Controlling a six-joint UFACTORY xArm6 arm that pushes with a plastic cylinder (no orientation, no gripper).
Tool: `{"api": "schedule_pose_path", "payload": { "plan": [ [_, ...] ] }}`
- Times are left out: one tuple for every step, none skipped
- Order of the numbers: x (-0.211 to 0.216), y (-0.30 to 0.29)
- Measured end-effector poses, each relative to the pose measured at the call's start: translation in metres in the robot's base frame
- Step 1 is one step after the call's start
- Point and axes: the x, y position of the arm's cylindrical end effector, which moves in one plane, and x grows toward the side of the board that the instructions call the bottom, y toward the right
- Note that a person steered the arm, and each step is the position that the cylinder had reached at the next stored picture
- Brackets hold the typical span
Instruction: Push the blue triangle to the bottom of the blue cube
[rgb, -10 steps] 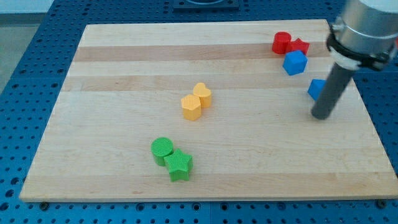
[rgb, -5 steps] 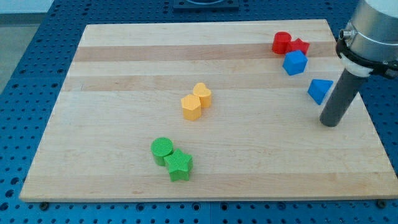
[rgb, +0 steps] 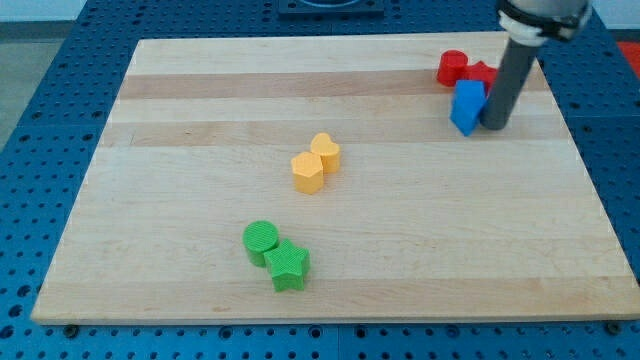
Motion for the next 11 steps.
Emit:
{"api": "schedule_pose_path", "payload": {
  "plan": [
    [-0.011, -0.007],
    [-0.007, -0.007],
    [0.02, -0.003],
    [0.078, -0.01],
    [0.103, -0.065],
    [0.1, -0.103],
    [0.094, -0.114],
    [0.028, -0.1],
    [0.013, -0.098],
    [-0.008, -0.091],
    [0.014, -0.084]
  ]
}}
